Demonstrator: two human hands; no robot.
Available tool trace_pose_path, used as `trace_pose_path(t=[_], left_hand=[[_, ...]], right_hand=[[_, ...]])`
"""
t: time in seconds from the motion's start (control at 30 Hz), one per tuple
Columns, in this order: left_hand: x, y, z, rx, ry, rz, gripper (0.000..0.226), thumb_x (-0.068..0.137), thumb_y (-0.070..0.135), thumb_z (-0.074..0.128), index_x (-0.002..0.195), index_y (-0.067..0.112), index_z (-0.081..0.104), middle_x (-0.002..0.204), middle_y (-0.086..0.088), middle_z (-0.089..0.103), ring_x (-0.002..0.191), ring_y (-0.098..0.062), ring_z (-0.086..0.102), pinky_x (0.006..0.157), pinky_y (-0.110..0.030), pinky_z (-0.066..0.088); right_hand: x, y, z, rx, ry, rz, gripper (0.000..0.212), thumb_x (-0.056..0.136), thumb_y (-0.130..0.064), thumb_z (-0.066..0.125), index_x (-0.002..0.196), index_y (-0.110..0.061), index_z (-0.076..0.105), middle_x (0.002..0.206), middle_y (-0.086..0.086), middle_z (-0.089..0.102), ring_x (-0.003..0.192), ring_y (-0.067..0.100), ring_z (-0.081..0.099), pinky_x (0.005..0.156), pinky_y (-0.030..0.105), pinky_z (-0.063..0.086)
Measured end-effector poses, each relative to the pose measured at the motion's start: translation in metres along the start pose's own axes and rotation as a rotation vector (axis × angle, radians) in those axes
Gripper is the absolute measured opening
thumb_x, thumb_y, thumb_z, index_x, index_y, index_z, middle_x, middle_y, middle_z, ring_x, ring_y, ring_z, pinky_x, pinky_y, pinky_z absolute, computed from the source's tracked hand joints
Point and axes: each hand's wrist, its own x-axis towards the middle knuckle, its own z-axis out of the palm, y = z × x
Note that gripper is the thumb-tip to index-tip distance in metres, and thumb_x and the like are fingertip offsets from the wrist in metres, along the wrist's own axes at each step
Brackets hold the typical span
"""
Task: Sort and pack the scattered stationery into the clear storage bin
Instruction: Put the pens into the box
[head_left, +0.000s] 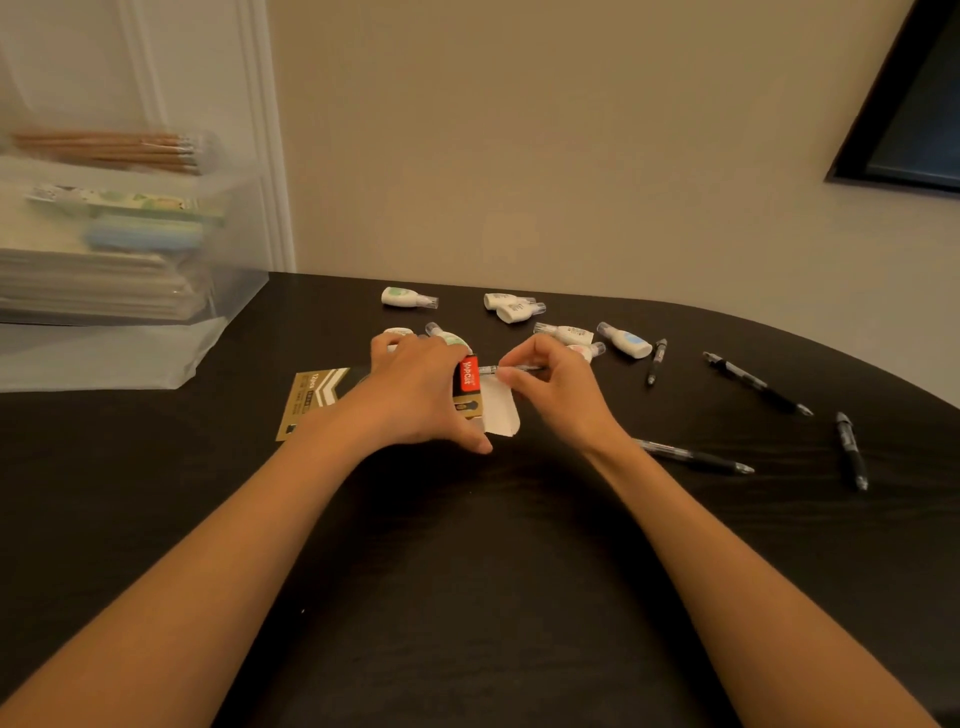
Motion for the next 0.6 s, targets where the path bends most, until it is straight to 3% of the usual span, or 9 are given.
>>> trace_pose_path(t=[0.1, 0.17, 0.27, 0.37, 0.47, 0.6], left_hand=[[0.000, 0.005, 0.001, 0.010, -0.001, 0.007, 0.093, 0.065, 0.064, 0.069, 0.140, 0.022, 0.035, 0.136, -0.002, 0.045, 0.130, -0.023, 0.036, 0.110, -0.041, 0.018], [0.000, 0.007, 0.001, 0.019, -0.005, 0.007, 0.094, 0.065, 0.065, 0.068, 0.141, 0.022, 0.033, 0.138, -0.002, 0.044, 0.131, -0.023, 0.035, 0.110, -0.042, 0.017], [0.001, 0.004, 0.000, 0.025, -0.004, -0.008, 0.092, 0.065, 0.065, 0.068, 0.140, 0.022, 0.034, 0.138, -0.002, 0.045, 0.131, -0.023, 0.035, 0.110, -0.041, 0.017], [0.001, 0.000, 0.000, 0.005, 0.005, -0.026, 0.092, 0.065, 0.065, 0.068, 0.138, 0.021, 0.036, 0.136, -0.002, 0.046, 0.131, -0.024, 0.035, 0.109, -0.040, 0.018], [0.002, 0.004, 0.000, 0.030, -0.010, -0.020, 0.091, 0.065, 0.066, 0.068, 0.138, 0.021, 0.036, 0.137, -0.002, 0.046, 0.131, -0.024, 0.036, 0.109, -0.041, 0.018], [0.002, 0.009, 0.001, 0.040, -0.020, -0.011, 0.092, 0.067, 0.065, 0.067, 0.140, 0.021, 0.033, 0.139, -0.003, 0.043, 0.132, -0.024, 0.034, 0.110, -0.041, 0.017]], right_hand=[[0.002, 0.000, 0.005, -0.088, 0.077, -0.033, 0.001, 0.086, -0.018, 0.065, 0.086, -0.020, 0.064, 0.092, -0.009, 0.052, 0.081, -0.004, 0.049, 0.068, 0.002, 0.038], [0.003, 0.002, 0.005, -0.130, 0.087, -0.045, 0.009, 0.086, -0.019, 0.064, 0.093, -0.016, 0.069, 0.093, -0.009, 0.050, 0.081, -0.005, 0.046, 0.069, -0.002, 0.036], [0.003, 0.002, -0.002, -0.013, 0.060, -0.006, 0.014, 0.088, -0.013, 0.060, 0.101, -0.016, 0.067, 0.090, -0.007, 0.058, 0.081, -0.002, 0.055, 0.075, 0.009, 0.043], [0.002, 0.003, -0.010, 0.161, 0.080, 0.071, 0.011, 0.086, -0.006, 0.062, 0.090, -0.016, 0.064, 0.080, -0.003, 0.066, 0.072, 0.001, 0.064, 0.075, 0.014, 0.049], [0.001, 0.001, -0.007, 0.176, 0.067, 0.089, 0.015, 0.083, -0.005, 0.065, 0.077, -0.018, 0.066, 0.072, -0.004, 0.066, 0.070, 0.002, 0.064, 0.077, 0.017, 0.051], [0.002, -0.001, -0.002, 0.125, 0.065, 0.069, 0.018, 0.082, -0.008, 0.068, 0.074, -0.024, 0.066, 0.077, -0.009, 0.064, 0.074, 0.005, 0.059, 0.072, 0.016, 0.048]])
